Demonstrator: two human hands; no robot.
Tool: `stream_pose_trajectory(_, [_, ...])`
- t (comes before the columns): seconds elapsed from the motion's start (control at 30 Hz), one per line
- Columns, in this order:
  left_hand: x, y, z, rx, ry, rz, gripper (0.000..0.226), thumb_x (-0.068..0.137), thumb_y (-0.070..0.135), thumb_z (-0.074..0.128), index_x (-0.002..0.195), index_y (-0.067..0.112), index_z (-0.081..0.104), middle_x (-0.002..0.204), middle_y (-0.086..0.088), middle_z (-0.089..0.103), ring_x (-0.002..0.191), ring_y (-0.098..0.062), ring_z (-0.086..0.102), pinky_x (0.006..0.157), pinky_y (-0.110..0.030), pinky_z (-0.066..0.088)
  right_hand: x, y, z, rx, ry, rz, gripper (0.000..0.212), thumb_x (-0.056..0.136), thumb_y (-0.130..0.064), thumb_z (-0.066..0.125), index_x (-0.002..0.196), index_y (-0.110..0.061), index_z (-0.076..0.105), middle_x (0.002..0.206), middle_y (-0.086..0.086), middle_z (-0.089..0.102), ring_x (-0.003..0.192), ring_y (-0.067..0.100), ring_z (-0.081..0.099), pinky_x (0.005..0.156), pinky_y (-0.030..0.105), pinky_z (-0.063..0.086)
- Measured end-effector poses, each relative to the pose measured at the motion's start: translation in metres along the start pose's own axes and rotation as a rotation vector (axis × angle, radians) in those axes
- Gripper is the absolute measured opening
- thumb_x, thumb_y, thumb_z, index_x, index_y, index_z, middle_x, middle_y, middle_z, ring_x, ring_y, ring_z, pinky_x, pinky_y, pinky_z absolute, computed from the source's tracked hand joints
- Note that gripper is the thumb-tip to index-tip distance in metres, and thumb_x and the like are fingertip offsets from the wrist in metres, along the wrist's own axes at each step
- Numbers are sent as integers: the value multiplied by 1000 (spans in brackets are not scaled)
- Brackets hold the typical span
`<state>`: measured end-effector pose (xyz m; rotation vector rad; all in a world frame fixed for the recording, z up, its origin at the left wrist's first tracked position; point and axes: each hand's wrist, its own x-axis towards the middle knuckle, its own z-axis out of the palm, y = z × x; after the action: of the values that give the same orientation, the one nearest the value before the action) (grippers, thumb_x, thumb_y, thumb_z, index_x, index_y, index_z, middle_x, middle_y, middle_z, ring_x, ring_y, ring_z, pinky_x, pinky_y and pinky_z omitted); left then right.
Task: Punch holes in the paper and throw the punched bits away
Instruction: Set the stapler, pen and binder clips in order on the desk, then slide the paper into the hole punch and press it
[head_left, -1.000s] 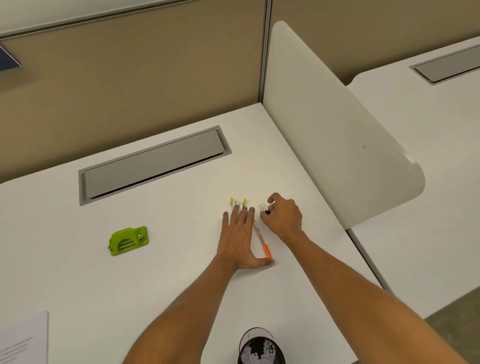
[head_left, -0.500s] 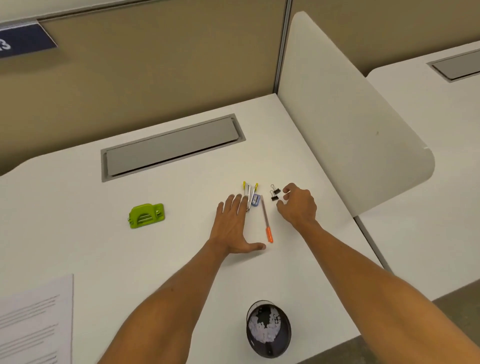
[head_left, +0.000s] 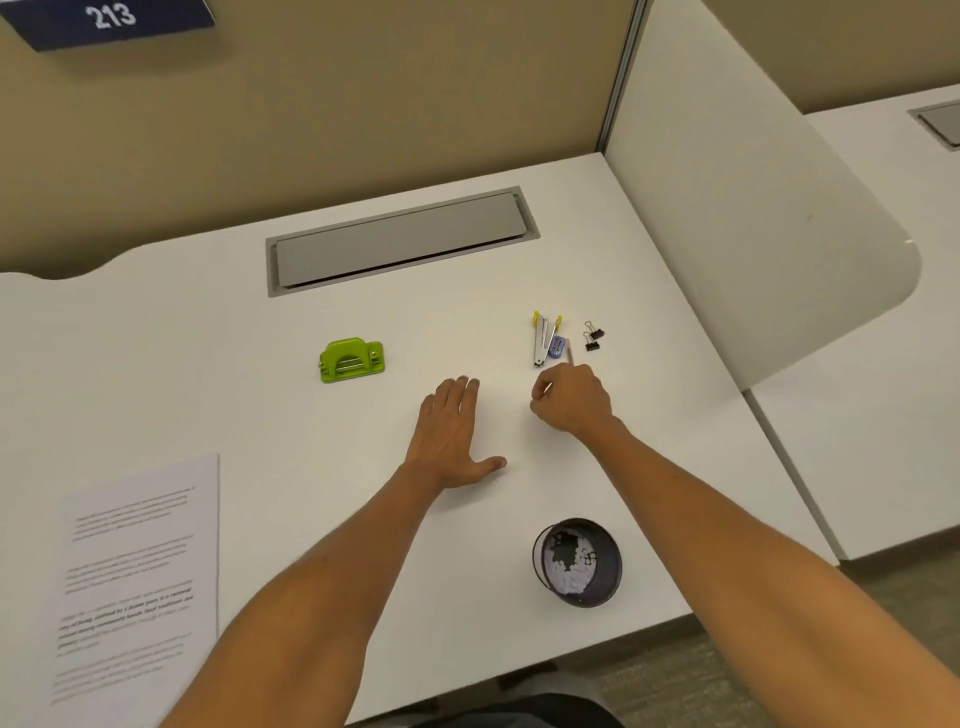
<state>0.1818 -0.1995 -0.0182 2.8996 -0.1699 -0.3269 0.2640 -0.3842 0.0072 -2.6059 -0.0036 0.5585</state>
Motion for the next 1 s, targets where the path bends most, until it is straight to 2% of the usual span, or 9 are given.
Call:
stream_pose_trajectory(0.07, [-15,-9,0,-6,3,3,111,74,70,61,151,5,16,158,-15,22,146,-35,19,118,-47,21,-12,-11,10,-6,-11,-16,14,76,-16,64,84,-23,73,79,-2,65,86,24,66,68,29,52])
stream_pose_trajectory(0.17, [-34,-23,0,-17,14,9,105,78,67,58,152,6,15,159,-15,21,147,-34,17,119,-46,20,-26,-27,23,-24,-18,-26,16,75,-17,64,87,-23,72,86,0,71,86,23,67,66,26,49])
stream_pose_trajectory(0.3, [-64,-45,-2,-34,39,25,94,86,61,53,152,6,15,160,-15,20,147,-34,17,119,-46,20,-47,-46,45,-15,1,-35,20,75,-25,68,94,-22,68,90,-1,71,88,23,67,73,35,57])
stream_pose_trajectory(0.53, [-120,-106,-18,-40,113,-18,81,93,53,46,151,5,17,160,-16,20,147,-34,17,119,-46,20,-78,-103,80,-132,87,-143,39,88,-39,62,121,-17,59,116,3,65,111,24,58,86,38,51])
stream_pose_trajectory(0.73, [-179,-168,-26,-30,143,-107,75,95,49,45,150,4,20,159,-17,22,146,-35,19,118,-47,21,-100,-165,116,-139,79,-220,40,89,-40,61,123,-18,58,120,2,63,116,23,56,87,37,50])
stream_pose_trajectory(1.0, [-244,-215,-16,-44,131,-283,69,95,47,45,147,5,28,157,-17,26,145,-35,24,116,-48,27,-124,-223,167,-117,-23,-340,40,87,-36,62,121,-17,58,116,3,64,110,24,58,83,35,50])
